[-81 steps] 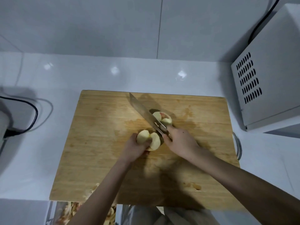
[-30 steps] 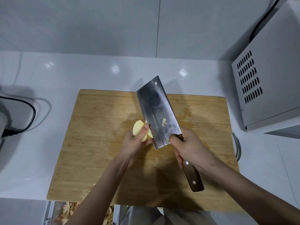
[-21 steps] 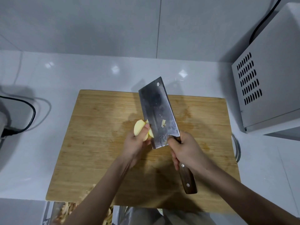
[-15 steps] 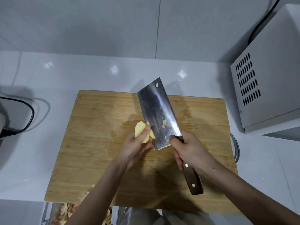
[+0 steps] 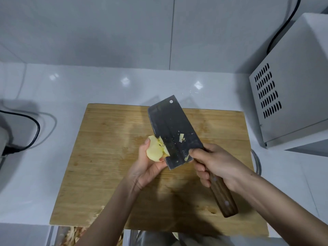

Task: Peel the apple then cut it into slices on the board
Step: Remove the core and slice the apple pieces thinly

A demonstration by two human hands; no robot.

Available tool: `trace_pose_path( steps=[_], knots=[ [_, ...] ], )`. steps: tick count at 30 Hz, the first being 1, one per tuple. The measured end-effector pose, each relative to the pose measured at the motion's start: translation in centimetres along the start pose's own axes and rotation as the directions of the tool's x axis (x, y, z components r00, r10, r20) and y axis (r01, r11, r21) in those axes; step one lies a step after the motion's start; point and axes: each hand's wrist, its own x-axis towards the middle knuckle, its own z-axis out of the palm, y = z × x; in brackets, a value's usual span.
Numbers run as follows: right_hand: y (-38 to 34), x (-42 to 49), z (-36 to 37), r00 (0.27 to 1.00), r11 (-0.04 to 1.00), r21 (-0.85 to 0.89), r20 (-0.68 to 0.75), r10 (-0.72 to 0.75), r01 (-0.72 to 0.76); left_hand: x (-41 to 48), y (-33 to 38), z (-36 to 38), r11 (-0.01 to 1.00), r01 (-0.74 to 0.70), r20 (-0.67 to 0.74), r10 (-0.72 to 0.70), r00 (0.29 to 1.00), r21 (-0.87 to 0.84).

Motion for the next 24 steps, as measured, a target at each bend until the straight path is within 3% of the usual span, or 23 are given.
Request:
trace_pose_path(
  steps=[4,8,10,13,16,18,24],
  knots=[
    [-1.3,-0.3,-0.9,0.999,0.997,-0.073,0.038,-0.016,0.018,0.0,0.1,0.4,0.999,0.003,0.037,-0.004,0.999,0.032],
    [-2.7,-1.1,-2.2,0.998,0.989,-0.142,0.036,-0.045,0.05,-0.4,1.0,-0.1,0.999,0.012,-0.087,-0.016,0.996,-0.05],
    [-3.5,-1.6,-2.9,0.991,0.971,-0.208,-0.043,-0.129,0.117,-1.0,1.7,-1.2,0.998,-0.013,-0.153,0.002,0.988,-0.069],
    [-3.3,-2.1,-2.7,0.941,0.9,-0.346,-0.115,-0.319,0.263,-1.4,2.1,-1.5,0.999,-0.02,-0.095,0.024,0.995,0.043],
    [-1.3,-2.3,-0.9,0.856,0.744,-0.542,-0.083,-0.509,0.39,-1.1,1.5,-1.5,0.988,-0.046,-0.04,0.052,0.998,0.148],
    [0.6,-2.1,0.1,0.768,0.568,-0.699,-0.043,-0.639,0.433,-1.1,1.2,-1.5,0.981,-0.053,-0.051,0.064,0.997,0.184],
    [4.1,-1.3,1.1,0.631,0.121,-0.93,0.137,-0.763,0.348,-0.9,1.0,-1.6,0.974,-0.125,-0.016,0.131,0.991,0.191]
  ],
)
